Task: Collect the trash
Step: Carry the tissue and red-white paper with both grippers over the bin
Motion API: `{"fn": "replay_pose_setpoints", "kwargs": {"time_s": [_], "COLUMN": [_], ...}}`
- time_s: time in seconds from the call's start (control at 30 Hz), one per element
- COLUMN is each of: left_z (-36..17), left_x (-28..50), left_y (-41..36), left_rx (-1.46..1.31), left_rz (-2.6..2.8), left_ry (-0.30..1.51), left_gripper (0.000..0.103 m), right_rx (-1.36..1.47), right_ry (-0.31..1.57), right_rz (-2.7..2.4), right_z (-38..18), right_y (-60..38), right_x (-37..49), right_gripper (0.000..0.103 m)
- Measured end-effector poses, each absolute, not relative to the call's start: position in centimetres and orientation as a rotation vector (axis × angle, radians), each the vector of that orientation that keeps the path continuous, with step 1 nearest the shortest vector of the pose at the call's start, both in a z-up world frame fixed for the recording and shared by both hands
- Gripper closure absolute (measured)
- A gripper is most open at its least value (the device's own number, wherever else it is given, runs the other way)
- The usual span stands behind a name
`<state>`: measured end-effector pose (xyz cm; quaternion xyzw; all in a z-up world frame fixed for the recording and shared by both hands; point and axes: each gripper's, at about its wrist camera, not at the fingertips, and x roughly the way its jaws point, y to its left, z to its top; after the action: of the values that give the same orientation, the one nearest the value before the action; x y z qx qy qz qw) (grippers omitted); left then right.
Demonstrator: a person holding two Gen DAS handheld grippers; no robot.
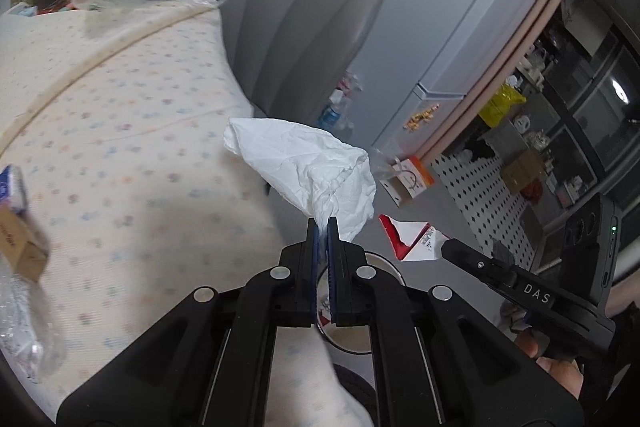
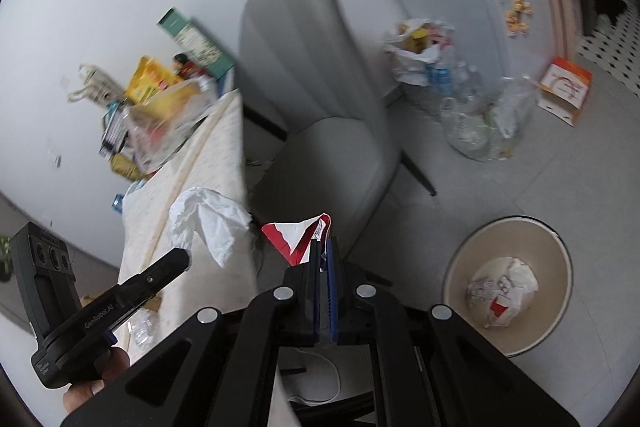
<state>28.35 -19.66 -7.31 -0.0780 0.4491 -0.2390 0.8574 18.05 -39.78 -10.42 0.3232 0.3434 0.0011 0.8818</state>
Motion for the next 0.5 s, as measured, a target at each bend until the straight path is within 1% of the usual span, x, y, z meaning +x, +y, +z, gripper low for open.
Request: {"fn": "replay_pose_setpoints", "kwargs": {"time_s": [0.27, 0.5], "left_z": [-8.5, -9.4], "left_x": [28.3, 28.1], "left_y": [-24.7, -27.0], "left_rx": [-0.115, -0.086], "left_rz": [-0.549, -0.566], "left_ry": [0.976, 1.000], "left_gripper": [0.098, 0.098], "right_rx": [0.738, 0.762], "right_ry": [0.708, 0.709], "right_rz": [-0.105, -0.154], "right_z": [-12.7, -14.0], "right_y": [-45.3, -47.9], "right_x": [15.6, 14.9], "right_gripper": [0.099, 0.099]}}
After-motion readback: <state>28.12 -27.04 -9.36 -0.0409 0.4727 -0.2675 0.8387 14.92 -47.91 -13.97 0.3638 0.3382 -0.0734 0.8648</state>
